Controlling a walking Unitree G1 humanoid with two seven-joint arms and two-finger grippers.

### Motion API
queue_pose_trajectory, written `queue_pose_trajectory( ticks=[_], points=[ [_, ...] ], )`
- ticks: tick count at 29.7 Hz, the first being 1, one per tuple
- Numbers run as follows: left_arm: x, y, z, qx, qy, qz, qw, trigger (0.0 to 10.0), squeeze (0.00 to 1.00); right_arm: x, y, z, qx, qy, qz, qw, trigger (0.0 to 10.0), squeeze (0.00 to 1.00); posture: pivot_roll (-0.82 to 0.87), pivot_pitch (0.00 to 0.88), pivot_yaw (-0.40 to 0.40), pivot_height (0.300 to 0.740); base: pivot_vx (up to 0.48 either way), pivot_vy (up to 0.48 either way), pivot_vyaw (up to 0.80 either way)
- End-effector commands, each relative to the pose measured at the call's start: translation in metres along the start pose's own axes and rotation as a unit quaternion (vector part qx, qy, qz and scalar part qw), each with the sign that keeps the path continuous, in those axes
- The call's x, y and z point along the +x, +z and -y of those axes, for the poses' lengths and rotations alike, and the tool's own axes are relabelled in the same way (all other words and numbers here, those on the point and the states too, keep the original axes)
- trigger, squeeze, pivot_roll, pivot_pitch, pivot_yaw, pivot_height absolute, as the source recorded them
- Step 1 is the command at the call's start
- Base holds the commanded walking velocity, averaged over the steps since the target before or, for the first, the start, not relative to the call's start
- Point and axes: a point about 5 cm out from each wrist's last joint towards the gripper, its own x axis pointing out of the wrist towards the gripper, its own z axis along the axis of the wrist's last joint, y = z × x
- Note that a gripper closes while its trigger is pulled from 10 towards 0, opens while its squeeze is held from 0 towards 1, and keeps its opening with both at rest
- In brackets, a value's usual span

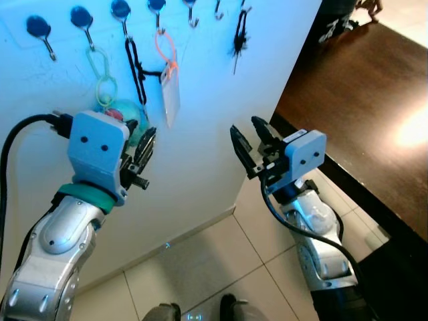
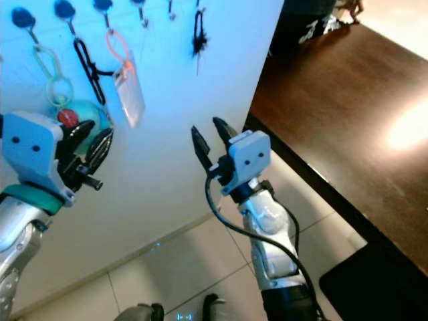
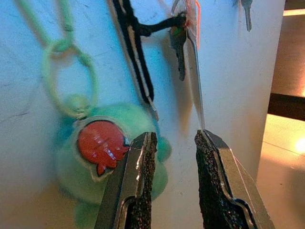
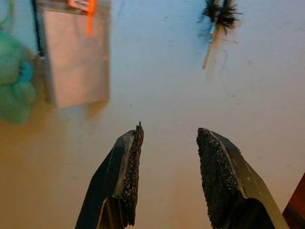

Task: Hang keys on a hook

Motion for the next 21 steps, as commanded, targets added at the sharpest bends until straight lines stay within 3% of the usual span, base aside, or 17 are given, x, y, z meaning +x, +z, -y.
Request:
queue_pose_trajectory(
  ticks=[1, 21],
  points=[
    [-0.0006, -0.0023, -0.0015, 0.004, 0.006, -0.002, 1.0, 10.0, 0.0, -0.0003, -0.0017, -0.0005, 0.005, 0.002, -0.002, 1.0, 10.0, 0.0, 0.1, 0.09, 0.071, 0.74, -0.33, 0.0, 0.0],
    [0.0031, -0.0013, -0.0016, 0.01, 0.012, 0.004, 1.0, 10.0, 0.0, 0.0008, -0.0046, 0.0048, 0.012, -0.018, -0.015, 1.0, 10.0, 0.0, 0.1, 0.094, 0.076, 0.74, -0.332, 0.0, -0.03]
  ],
)
